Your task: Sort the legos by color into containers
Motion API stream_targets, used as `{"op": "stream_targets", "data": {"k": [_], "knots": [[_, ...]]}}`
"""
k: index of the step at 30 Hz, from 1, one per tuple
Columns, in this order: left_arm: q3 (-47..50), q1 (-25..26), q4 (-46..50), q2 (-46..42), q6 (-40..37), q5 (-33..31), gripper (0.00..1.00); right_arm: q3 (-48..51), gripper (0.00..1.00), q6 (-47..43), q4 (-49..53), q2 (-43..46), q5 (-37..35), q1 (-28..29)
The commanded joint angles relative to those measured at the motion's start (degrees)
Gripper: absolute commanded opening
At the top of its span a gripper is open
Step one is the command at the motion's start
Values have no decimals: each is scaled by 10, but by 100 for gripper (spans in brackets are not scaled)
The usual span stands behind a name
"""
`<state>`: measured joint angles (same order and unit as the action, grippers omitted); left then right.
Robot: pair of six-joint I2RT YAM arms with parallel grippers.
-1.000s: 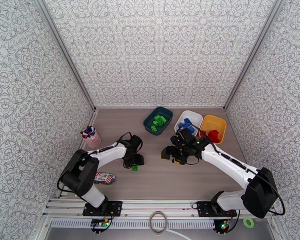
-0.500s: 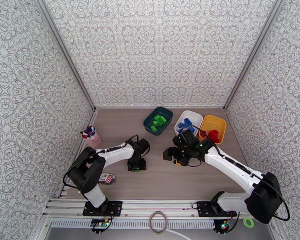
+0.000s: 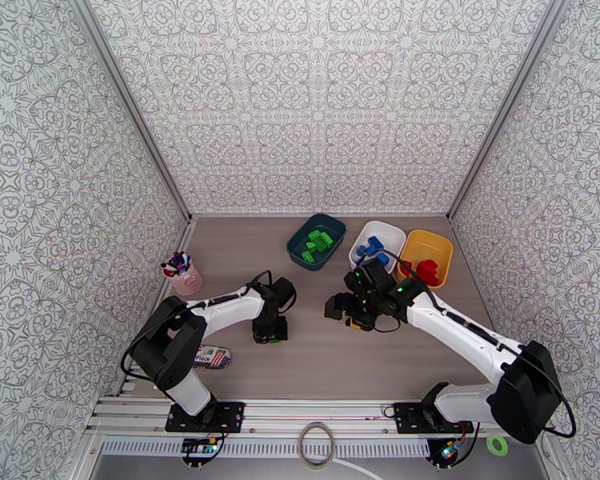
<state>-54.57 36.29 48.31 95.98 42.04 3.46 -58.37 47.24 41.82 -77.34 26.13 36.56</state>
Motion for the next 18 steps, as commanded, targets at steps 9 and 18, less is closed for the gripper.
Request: {"op": "stream_targets", "data": {"k": [9, 18], "knots": [[-52, -15, -21, -17, -5, 52, 29, -36, 80, -8, 4, -39, 2, 3], [-149, -55, -111, -4, 15, 171, 29, -84, 78, -23, 15, -79, -10, -21]]}}
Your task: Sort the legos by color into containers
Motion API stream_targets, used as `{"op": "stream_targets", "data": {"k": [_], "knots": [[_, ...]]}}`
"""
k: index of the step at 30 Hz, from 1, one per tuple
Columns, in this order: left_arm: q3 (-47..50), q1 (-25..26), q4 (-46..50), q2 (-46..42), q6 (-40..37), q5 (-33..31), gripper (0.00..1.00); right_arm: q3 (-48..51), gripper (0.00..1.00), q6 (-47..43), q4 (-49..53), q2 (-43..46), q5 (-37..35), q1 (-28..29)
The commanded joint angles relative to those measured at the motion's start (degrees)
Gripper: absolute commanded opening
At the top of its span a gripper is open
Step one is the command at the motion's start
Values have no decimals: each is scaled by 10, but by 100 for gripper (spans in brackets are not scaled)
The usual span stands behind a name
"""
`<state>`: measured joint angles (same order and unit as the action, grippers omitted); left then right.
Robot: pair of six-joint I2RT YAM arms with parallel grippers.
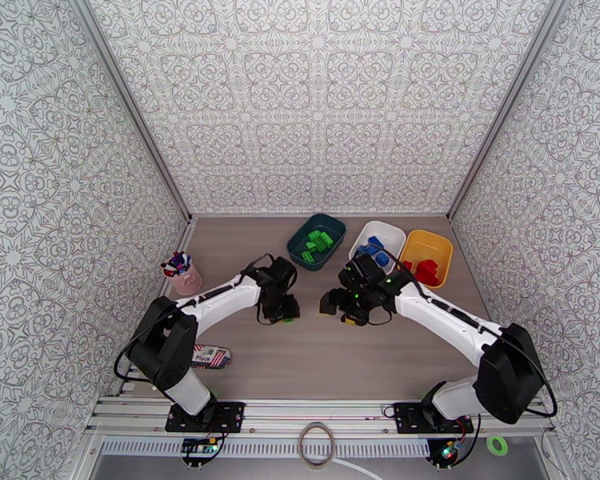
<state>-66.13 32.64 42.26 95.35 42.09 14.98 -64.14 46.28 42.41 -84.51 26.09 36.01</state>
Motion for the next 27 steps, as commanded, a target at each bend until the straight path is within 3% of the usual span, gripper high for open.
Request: {"op": "stream_targets", "data": {"k": [1, 5, 10, 16, 18, 22, 27], "knots": [[-47, -28, -61, 10, 22, 66, 29, -30, 78, -14, 9, -10, -7, -24], [-113, -61, -94, 56, 49, 103, 30, -53, 78, -28, 22, -16, 2, -57], [-262, -90, -78, 159, 58, 130, 34, -89, 78, -51, 53, -28, 7, -89], [-392, -110, -67, 247, 74, 145, 68, -97, 78, -53, 60, -28, 12, -108], [-396, -114, -81, 244, 77, 146, 74, -96, 78, -55, 63, -24, 10, -111], [-376, -113, -86, 212, 59, 138, 78, -89, 78, -59, 69, -16, 4, -117], [-292, -102, -92, 118, 16, 100, 85, -84, 80, -74, 83, -2, -15, -128]]}}
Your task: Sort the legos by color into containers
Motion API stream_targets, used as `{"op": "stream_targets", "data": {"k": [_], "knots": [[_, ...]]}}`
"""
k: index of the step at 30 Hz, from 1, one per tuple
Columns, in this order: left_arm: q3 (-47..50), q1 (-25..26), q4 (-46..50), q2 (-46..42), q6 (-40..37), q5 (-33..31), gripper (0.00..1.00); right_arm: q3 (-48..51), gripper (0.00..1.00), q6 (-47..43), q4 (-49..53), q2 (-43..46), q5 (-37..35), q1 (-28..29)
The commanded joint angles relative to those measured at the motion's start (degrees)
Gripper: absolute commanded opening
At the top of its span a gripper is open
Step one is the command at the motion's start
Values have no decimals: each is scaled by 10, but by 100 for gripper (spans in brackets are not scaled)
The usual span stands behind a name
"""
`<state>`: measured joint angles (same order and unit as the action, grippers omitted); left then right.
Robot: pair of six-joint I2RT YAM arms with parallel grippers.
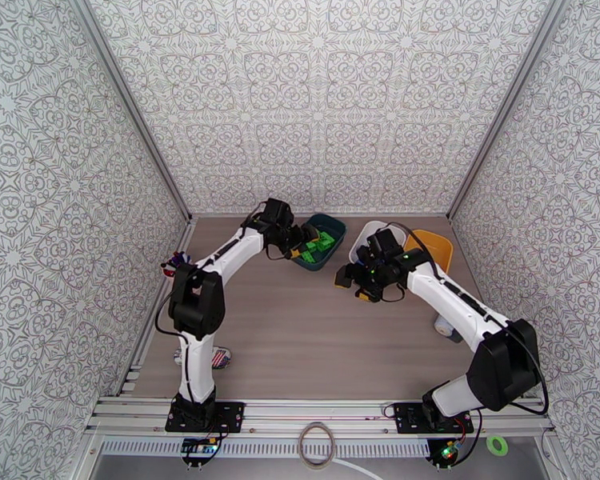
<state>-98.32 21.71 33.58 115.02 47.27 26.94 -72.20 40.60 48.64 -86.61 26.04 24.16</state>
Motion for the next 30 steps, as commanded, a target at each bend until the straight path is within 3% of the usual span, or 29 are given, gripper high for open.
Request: {"op": "stream_targets", "data": {"k": [1, 2, 3, 16, 25, 30], "knots": [[46, 10, -3, -99, -46, -30, 86, -5, 81, -21, 25, 20, -19, -12], [66, 13, 0, -124, -58, -42, 88, -6, 82, -26, 30, 23, -22, -17], [87, 15, 1, -150, -70, -55, 99, -9, 83, -31, 37, 25, -28, -22], [262, 3, 40, -455, -178, -239, 99, -68, 88, -100, 103, 85, -134, -83], [288, -53, 68, -553, -256, -296, 99, -115, 88, -151, 129, 150, -253, -149], [387, -54, -64, -640, -320, -345, 99, -109, 99, -145, 114, 191, -400, -155]]}}
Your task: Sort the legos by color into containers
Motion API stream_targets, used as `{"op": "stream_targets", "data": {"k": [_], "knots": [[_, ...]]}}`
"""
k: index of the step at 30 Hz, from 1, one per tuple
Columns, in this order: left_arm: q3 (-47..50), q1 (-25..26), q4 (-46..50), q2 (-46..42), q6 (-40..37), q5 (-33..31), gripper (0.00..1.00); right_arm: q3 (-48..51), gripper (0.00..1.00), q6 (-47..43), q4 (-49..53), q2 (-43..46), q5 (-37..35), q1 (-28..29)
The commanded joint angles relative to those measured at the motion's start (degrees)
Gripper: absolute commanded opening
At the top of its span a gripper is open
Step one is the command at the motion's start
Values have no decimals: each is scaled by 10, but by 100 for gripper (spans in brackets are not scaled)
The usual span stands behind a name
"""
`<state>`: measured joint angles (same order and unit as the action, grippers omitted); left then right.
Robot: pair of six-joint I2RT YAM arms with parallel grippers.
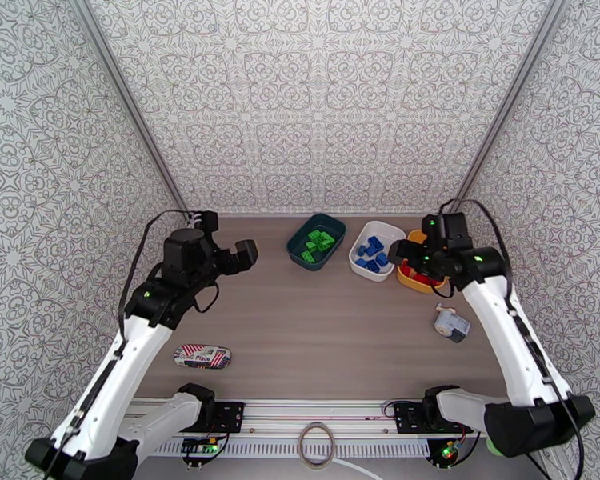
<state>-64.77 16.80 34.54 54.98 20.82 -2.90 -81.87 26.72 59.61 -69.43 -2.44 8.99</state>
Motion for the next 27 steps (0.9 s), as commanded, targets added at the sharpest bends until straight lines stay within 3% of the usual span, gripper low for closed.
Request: {"op": "stream_targets", "data": {"k": [1, 6, 13, 19, 27], "knots": [[91, -4, -121, -65, -61, -56, 99, -7, 99, -8, -5, 22, -147, -5], [282, -6, -339, -182, -90, -111, 99, 131, 96, -52, -167, 76, -205, -5], [329, -13, -311, -124, -91, -259, 99, 406, 99, -119, -508, 205, -199, -5], [422, -28, -437, -54, -161, -299, 99, 453, 99, -146, -567, 124, -215, -10], [496, -84, -653, 77, -148, -289, 99, 560, 99, -183, -797, 39, -201, -14]]}}
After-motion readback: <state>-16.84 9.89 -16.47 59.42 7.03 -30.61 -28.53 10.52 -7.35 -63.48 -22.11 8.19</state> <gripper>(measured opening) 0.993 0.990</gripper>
